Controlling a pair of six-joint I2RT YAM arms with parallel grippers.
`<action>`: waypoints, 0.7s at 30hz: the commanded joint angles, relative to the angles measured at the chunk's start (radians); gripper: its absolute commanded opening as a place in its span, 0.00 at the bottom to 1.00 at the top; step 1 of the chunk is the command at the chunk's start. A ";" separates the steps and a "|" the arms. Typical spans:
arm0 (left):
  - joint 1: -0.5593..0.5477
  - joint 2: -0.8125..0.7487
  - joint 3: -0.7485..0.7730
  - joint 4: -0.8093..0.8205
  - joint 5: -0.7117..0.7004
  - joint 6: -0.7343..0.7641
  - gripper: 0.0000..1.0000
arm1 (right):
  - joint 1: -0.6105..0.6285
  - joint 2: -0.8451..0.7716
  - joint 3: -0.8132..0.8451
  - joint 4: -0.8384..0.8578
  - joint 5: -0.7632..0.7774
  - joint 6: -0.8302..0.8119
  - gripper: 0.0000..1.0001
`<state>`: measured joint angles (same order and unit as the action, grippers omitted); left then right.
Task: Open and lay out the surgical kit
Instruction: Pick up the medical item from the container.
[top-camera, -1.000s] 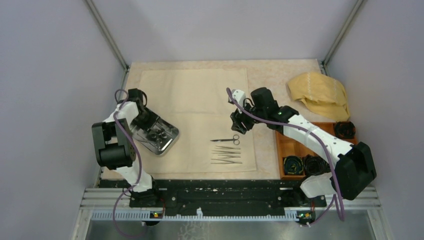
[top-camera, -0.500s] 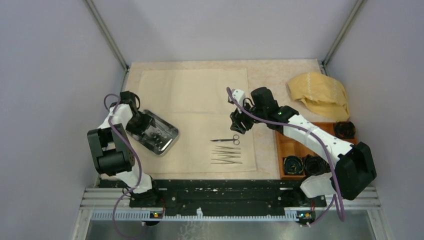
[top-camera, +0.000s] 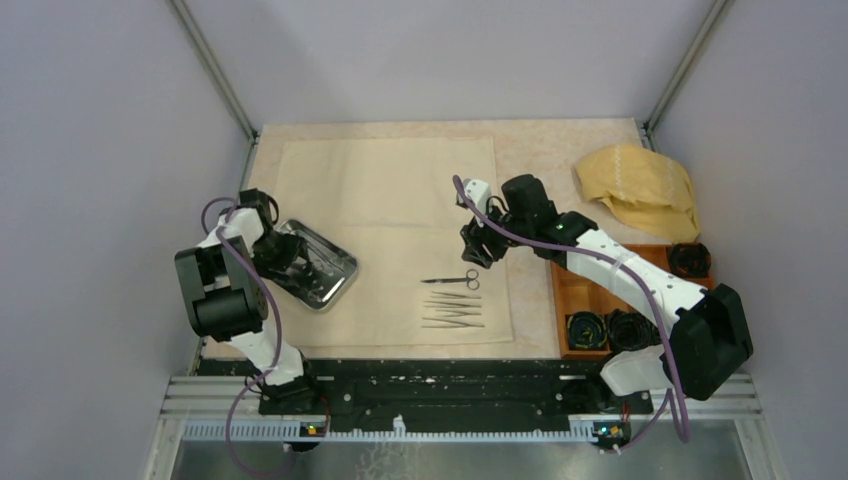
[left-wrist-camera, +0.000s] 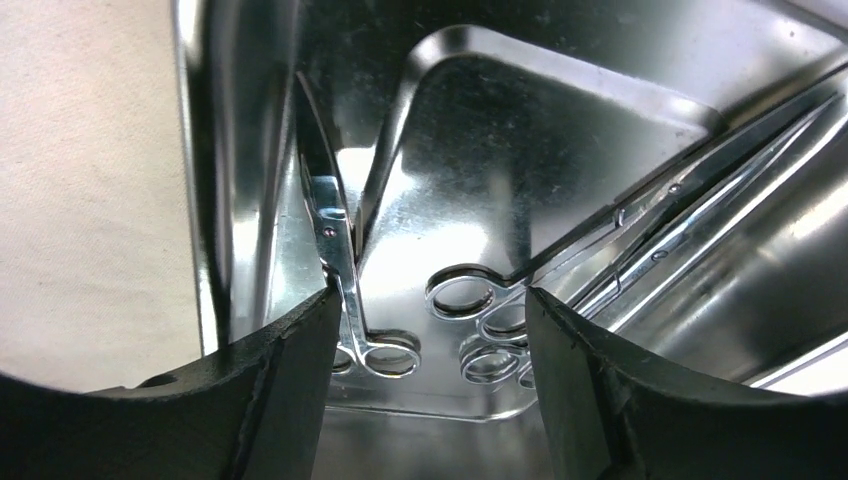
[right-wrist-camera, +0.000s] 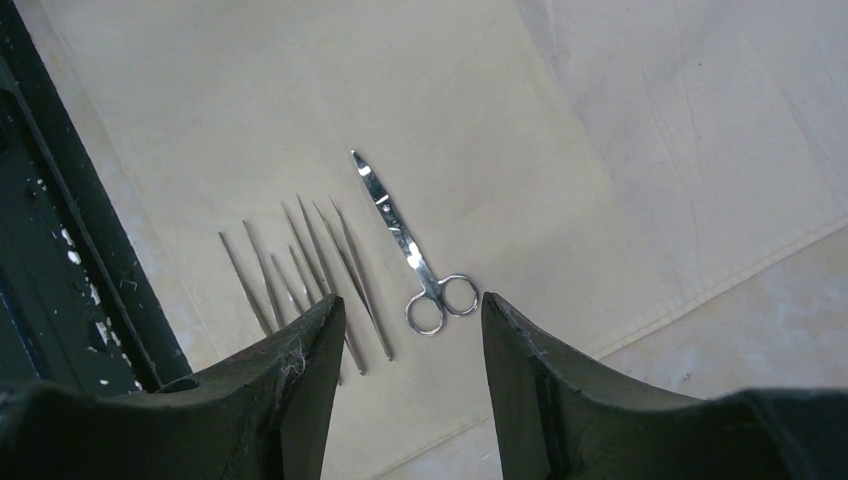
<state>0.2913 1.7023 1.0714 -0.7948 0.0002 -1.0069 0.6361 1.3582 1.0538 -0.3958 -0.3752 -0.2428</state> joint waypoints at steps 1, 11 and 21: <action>0.006 -0.024 -0.016 -0.013 -0.054 -0.071 0.76 | -0.012 -0.030 0.020 0.003 0.002 -0.016 0.53; -0.019 0.086 0.074 0.098 0.032 0.106 0.64 | -0.013 -0.024 0.022 0.006 -0.012 -0.010 0.53; -0.058 -0.050 0.107 0.085 -0.088 0.270 0.60 | -0.013 -0.013 0.029 0.001 -0.018 -0.010 0.53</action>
<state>0.2306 1.7416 1.1591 -0.7143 -0.0216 -0.8146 0.6361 1.3582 1.0538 -0.4088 -0.3763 -0.2428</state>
